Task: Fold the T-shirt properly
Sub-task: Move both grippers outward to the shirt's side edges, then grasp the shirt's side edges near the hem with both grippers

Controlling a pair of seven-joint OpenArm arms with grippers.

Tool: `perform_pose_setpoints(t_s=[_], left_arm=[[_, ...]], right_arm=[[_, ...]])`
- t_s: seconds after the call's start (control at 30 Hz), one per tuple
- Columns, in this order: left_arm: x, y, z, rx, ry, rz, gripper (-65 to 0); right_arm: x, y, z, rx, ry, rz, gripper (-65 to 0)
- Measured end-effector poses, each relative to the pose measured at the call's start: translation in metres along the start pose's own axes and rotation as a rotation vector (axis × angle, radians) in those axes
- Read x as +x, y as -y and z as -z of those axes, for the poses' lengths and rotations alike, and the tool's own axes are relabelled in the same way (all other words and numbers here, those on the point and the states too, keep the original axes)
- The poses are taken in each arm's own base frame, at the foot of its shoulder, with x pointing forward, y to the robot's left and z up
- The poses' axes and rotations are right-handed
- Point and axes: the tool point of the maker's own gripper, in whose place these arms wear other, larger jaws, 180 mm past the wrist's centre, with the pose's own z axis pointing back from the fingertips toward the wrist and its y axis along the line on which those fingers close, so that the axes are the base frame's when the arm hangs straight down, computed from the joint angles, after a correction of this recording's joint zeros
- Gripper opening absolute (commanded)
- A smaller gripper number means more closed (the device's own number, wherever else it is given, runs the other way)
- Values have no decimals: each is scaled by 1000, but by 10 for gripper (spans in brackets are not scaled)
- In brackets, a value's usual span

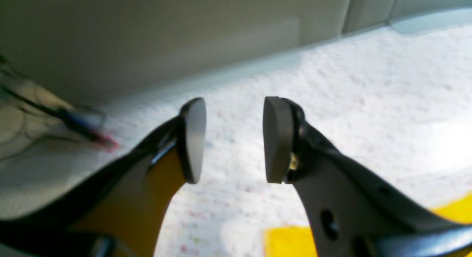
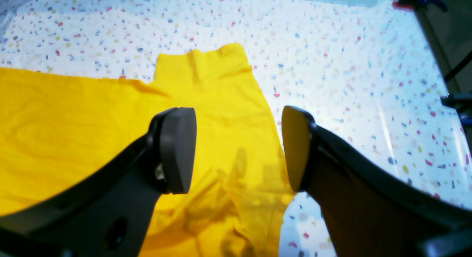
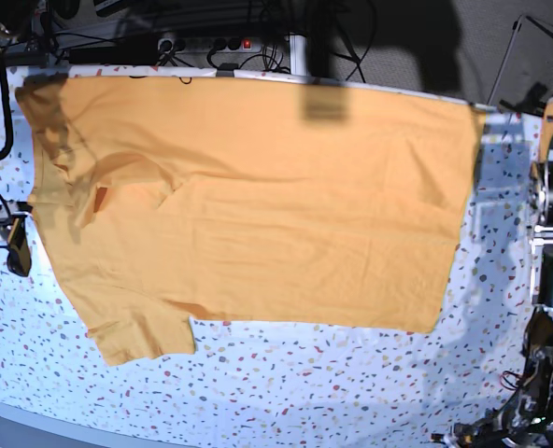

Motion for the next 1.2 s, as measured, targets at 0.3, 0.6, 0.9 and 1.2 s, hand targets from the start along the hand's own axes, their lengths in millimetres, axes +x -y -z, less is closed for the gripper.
perform_pose_setpoints(t_s=[0.3,0.6,0.9,1.2], left_arm=[[-185,13,-9,-124,-393,-419,-405],[-260,39,-31,-148,-475,-492,-405],[-271,34,-32,-94,-375,-524,-405],[-253,58,-19,-152,-370,-482,-405]], right_arm=[[-4,-7,0,40,-23,29,-290],[-15,-16,-1,89,-85,56,-290],[-15,-21,-2,117,-88,68,-290],[-15,-24,-2,132,-87,47,-290]])
